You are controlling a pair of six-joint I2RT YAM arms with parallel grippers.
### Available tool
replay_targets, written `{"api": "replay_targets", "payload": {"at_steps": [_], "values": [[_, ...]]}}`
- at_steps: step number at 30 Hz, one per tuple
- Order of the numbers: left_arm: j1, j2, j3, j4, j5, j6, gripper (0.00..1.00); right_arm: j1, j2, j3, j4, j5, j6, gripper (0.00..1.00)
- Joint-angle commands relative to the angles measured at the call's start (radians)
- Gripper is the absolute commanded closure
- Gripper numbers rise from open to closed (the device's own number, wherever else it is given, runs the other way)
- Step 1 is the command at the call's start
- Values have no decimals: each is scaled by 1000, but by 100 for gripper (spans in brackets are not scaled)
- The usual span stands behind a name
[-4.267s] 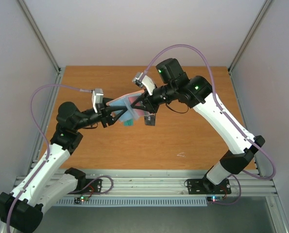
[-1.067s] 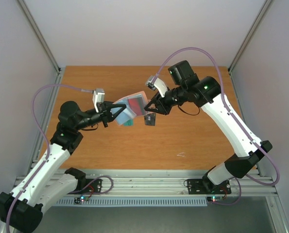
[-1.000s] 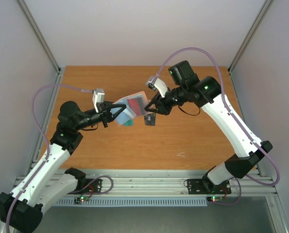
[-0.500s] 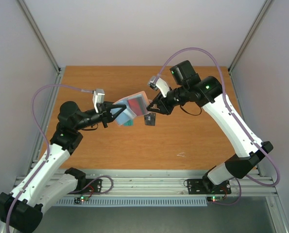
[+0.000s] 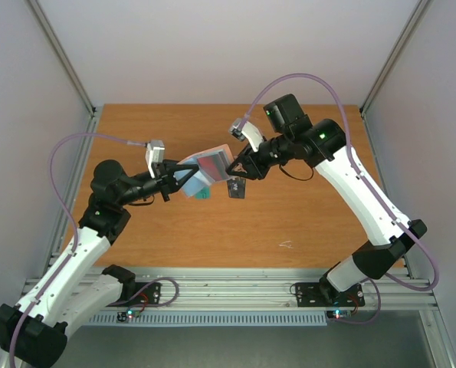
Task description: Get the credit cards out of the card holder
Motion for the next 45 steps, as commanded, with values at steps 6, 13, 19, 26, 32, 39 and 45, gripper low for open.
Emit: {"api": "replay_targets", "payload": {"at_steps": [6, 13, 19, 26, 32, 39, 45], "values": [[-12, -13, -11, 90, 30, 12, 100, 17, 17, 21, 93, -42, 34, 62], [-14, -23, -17, 81, 66, 48, 100, -13, -9, 38, 151, -14, 35, 65], [-14, -32, -20, 84, 71, 46, 100, -58, -14, 69, 117, -28, 27, 68], [-13, -36, -25, 90, 69, 40, 100, -73, -11, 76, 88, -76, 30, 67], [-13, -35, -23, 85, 65, 38, 100, -56, 1, 45, 107, -81, 66, 66], [-13, -35, -24, 84, 56, 37, 100, -37, 4, 33, 114, -69, 72, 63], [-14, -34, -24, 80, 40, 28, 100, -5, 16, 23, 113, -84, 70, 56]]}}
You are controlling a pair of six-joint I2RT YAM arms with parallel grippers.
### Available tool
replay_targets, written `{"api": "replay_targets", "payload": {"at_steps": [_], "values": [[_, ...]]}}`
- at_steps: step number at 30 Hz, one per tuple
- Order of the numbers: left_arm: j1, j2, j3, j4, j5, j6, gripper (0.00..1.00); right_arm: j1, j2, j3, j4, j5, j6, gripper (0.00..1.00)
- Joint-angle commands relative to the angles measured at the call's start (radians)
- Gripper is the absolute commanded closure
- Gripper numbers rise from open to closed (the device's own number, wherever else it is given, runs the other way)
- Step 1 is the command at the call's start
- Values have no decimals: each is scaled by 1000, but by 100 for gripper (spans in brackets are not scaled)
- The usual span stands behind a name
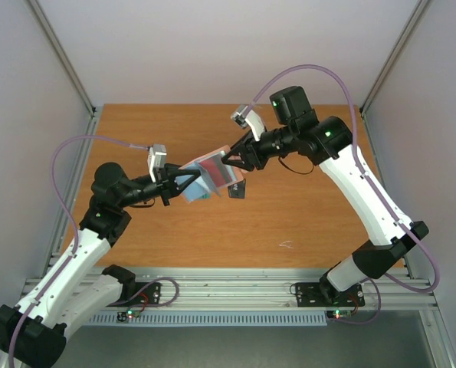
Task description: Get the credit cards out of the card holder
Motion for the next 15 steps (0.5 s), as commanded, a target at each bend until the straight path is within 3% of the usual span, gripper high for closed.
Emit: {"api": "replay_targets", "payload": {"at_steps": [1, 11, 15], "values": [[-5, -20, -1, 66, -8, -1, 100, 29, 15, -11, 8, -28, 3, 55], [-5, -12, -4, 58, -32, -13, 100, 54, 31, -23, 8, -17, 31, 51], [-4, -9, -5, 50, -47, -17, 100, 68, 33, -22, 8, 78, 79, 50]]}}
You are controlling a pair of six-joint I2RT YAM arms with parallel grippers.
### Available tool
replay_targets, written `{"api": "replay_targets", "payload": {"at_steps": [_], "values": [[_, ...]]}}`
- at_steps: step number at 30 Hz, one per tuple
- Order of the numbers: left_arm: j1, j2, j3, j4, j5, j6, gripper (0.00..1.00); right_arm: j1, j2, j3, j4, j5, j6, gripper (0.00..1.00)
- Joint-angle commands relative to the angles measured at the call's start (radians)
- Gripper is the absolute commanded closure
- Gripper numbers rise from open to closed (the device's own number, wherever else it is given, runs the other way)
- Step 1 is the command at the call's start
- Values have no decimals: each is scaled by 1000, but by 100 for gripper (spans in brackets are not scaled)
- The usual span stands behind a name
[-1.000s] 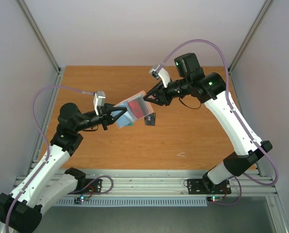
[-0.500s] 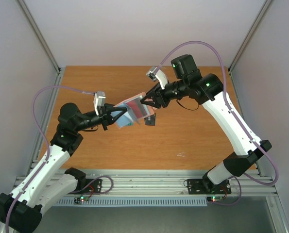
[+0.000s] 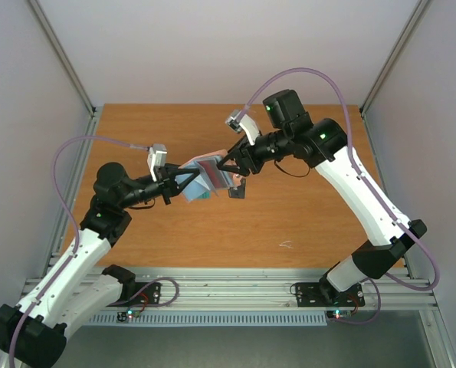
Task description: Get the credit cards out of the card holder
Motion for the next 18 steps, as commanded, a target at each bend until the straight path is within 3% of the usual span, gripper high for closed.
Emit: {"api": "replay_targets", "payload": {"at_steps": [1, 13, 18], "values": [[-6, -9, 4, 80, -3, -9, 100, 30, 31, -15, 13, 113, 77, 50], [-6, -9, -5, 75, -14, -16, 100, 82, 42, -27, 6, 369, 175, 52], [-6, -7, -7, 75, -14, -16, 100, 100, 91, 61, -86, 514, 229, 53]]}}
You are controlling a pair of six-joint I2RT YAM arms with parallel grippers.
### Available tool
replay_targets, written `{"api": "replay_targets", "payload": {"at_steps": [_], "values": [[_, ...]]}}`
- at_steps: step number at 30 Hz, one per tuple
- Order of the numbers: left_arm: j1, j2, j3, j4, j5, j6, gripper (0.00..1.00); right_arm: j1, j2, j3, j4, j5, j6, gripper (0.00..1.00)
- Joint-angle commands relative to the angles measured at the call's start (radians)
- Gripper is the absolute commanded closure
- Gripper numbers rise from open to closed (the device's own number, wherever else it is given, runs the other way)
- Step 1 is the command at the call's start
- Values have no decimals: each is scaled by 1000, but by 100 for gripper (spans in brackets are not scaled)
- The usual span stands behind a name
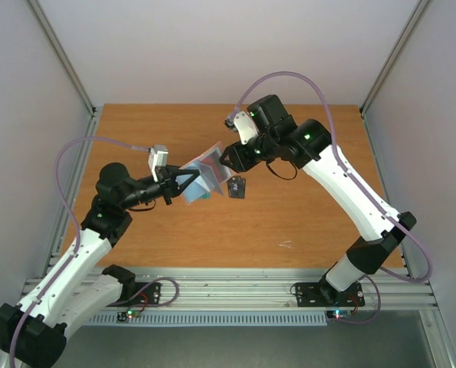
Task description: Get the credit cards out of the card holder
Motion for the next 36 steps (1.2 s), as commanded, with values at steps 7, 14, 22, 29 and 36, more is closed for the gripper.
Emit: {"api": "replay_targets", "payload": {"at_steps": [7, 14, 22, 29, 36], "values": [[-6, -7, 3, 113, 22, -3, 100, 77, 59, 50, -54, 17, 11, 50], [-7, -12, 2, 122, 39, -1, 100, 78, 11, 6, -10, -189, -94, 25], [-6, -21, 2, 190, 191, 8, 100, 55, -16, 10, -37, -173, -174, 12], [-6, -24, 12, 194, 266, 31, 100, 34, -44, 23, -96, -246, -236, 24], [-7, -32, 23, 181, 316, 58, 100, 13, -70, 29, -109, -124, -254, 2]]}}
